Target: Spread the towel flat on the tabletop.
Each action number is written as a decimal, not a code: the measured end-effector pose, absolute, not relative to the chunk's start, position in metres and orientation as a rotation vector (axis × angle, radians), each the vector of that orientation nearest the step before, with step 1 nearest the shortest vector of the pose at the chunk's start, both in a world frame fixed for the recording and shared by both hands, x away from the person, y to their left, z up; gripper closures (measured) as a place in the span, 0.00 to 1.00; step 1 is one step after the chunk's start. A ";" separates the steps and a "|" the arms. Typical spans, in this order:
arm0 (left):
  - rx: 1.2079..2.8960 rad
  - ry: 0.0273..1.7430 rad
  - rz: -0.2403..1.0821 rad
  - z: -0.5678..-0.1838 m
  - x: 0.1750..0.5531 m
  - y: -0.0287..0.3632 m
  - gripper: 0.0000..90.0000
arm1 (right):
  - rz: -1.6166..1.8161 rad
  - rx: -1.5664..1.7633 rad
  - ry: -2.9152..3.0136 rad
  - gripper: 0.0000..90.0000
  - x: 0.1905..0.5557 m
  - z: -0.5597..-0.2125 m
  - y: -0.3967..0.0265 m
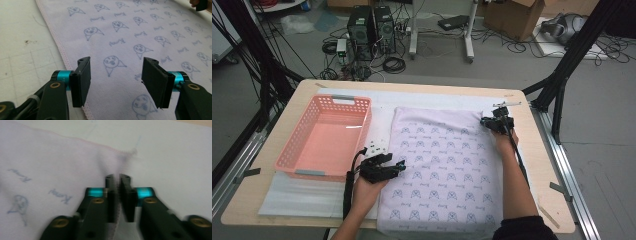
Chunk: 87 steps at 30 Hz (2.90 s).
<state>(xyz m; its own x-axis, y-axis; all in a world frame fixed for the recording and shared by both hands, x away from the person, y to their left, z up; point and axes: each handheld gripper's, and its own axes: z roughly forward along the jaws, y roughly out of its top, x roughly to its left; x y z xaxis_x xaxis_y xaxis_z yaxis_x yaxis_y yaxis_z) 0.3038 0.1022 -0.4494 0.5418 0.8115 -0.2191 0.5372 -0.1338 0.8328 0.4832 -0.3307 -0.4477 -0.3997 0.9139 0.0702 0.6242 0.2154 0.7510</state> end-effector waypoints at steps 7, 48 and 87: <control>1.796 1.149 0.397 -0.449 0.312 0.101 0.45 | 0.922 1.463 1.973 0.65 0.485 -0.448 -0.327; 1.874 1.231 0.394 -0.449 0.291 0.106 0.47 | 1.054 1.390 2.239 0.72 0.256 -0.443 -0.348; 1.845 1.187 0.310 -0.445 0.251 0.122 0.52 | 1.117 1.414 2.197 0.66 0.216 -0.440 -0.374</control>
